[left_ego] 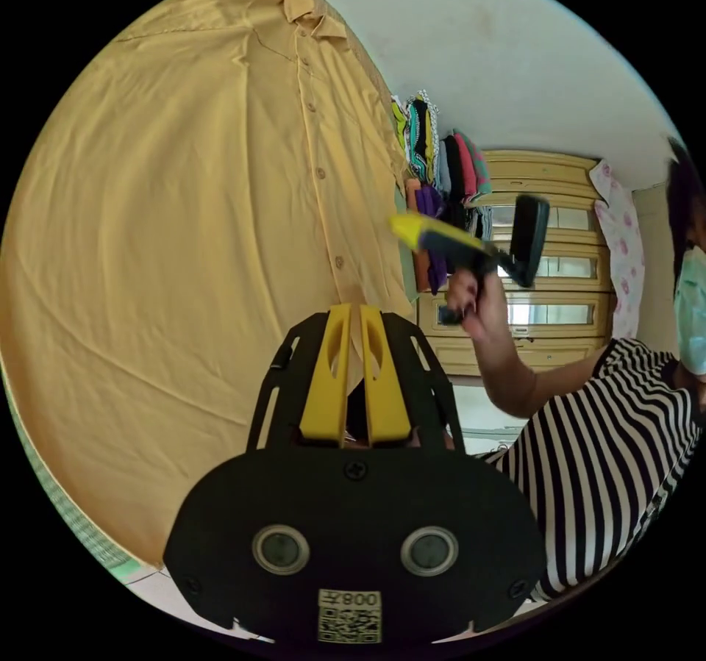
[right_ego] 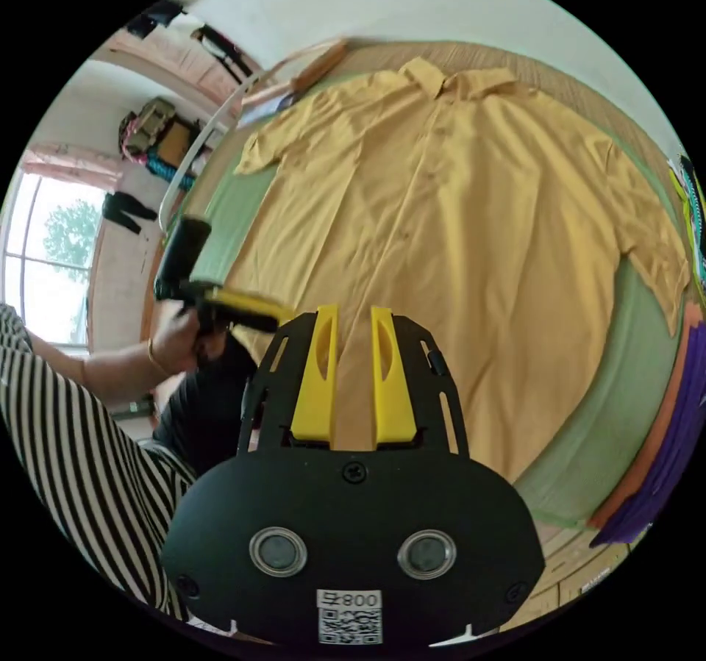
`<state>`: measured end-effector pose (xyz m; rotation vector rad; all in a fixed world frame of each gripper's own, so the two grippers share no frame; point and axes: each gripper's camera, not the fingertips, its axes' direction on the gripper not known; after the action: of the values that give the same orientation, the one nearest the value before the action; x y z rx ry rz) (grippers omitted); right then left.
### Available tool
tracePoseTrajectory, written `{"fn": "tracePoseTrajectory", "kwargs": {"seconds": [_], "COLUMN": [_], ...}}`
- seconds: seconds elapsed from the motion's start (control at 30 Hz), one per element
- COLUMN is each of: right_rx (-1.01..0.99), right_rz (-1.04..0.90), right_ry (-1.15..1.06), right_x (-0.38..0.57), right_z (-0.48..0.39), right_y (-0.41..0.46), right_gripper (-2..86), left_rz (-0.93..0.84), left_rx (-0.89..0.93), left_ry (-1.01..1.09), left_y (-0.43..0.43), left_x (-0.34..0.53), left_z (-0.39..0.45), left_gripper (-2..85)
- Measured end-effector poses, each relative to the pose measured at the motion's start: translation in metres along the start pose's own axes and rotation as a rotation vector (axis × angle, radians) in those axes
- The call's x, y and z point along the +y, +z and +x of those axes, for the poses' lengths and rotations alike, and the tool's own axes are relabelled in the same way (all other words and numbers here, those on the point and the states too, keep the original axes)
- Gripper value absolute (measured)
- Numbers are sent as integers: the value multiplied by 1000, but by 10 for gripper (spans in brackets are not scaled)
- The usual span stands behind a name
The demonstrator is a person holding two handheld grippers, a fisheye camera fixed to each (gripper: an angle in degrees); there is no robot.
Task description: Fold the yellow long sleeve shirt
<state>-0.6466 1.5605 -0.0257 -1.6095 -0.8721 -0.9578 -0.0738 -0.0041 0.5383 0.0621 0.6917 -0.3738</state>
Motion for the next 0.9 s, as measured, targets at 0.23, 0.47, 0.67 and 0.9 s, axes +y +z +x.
{"fn": "tracePoseTrajectory", "kwargs": {"seconds": [0.23, 0.47, 0.67, 0.9], "right_rx": [363, 244, -217, -421], "right_rz": [-84, -113, 13, -1], "right_ry": [-92, -59, 120, 183], "right_x": [77, 89, 108, 128], "right_z": [-58, -11, 79, 133], "right_y": [35, 32, -18, -16], "right_gripper": [67, 18, 7, 7], "left_rz": [-22, -3, 5, -29], "left_rx": [-49, -83, -1, 150], "left_ry": [24, 0, -17, -61], "left_y": [-4, -9, 2, 28], "left_x": [32, 64, 71, 69], "left_z": [11, 14, 7, -7], "left_gripper": [16, 13, 45, 72]}}
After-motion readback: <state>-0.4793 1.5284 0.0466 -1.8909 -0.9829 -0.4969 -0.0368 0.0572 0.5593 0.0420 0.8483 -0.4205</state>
